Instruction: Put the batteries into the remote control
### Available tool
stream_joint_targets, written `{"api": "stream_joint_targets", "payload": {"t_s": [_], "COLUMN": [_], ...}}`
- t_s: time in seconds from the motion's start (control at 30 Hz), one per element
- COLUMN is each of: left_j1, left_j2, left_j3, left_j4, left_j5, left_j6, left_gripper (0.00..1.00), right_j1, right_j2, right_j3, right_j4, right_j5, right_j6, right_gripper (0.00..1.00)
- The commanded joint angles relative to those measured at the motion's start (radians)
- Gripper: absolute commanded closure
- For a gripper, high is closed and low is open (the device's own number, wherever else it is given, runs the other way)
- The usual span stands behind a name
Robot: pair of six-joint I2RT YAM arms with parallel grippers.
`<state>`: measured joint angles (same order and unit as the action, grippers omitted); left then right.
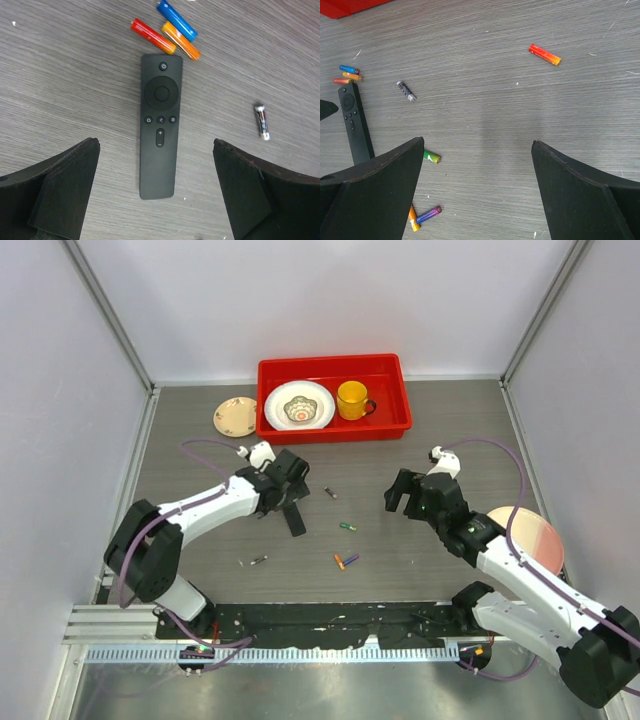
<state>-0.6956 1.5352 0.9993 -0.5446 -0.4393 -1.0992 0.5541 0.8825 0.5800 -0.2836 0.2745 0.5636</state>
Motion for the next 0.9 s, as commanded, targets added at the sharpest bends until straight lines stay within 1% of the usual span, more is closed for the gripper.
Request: {"api": "stream_joint_targets", "payload": {"t_s": [0.0, 0.03, 0.07, 0.17, 0.27, 0.33, 0.53, 0.63, 0.87], "left_j1": [0.001, 0.001, 0.002, 0.013, 0.019, 0.025, 0.057, 0.073, 0.077], "left_j2": [0.043, 0.052, 0.068, 0.120, 0.178, 0.216, 0.229, 0.240, 0.259], "left_j3": [0.048, 0.051, 0.055, 0.073, 0.097, 0.120, 0.096, 0.090, 0.067], "left_j4": [-0.020, -0.014, -0.008, 0.015, 0.040, 0.025, 0.060, 0.072, 0.101], "left_j5": [-0.108, -0.107, -0.104, -0.075, -0.041, -0.038, -0.010, 0.007, 0.039], "left_j6": [-0.074, -0.070, -0.068, -0.056, -0.027, -0.024, -0.011, 0.001, 0.018], "left_gripper": [0.01, 0.03, 0.07, 0.11, 0.15, 0.16, 0.19, 0.23, 0.37], "right_j1": [0.003, 0.003, 0.004, 0.003, 0.003, 0.003, 0.003, 0.003, 0.003], "right_j2": [-0.042, -0.043, -0.043, -0.036, -0.028, -0.022, -0.017, -0.014, -0.010], "right_j3": [0.041, 0.037, 0.035, 0.034, 0.037, 0.038, 0.037, 0.034, 0.029], "right_j4": [-0.015, -0.015, -0.015, -0.012, -0.009, -0.006, -0.005, -0.003, -0.005], "right_j5": [-0.009, -0.014, -0.018, -0.029, -0.037, -0.037, -0.034, -0.037, -0.031], "right_j6": [0.007, 0.007, 0.007, 0.009, 0.009, 0.007, 0.004, 0.005, 0.009], "right_gripper": [0.06, 0.06, 0.06, 0.06, 0.06, 0.06, 0.06, 0.06, 0.06]}}
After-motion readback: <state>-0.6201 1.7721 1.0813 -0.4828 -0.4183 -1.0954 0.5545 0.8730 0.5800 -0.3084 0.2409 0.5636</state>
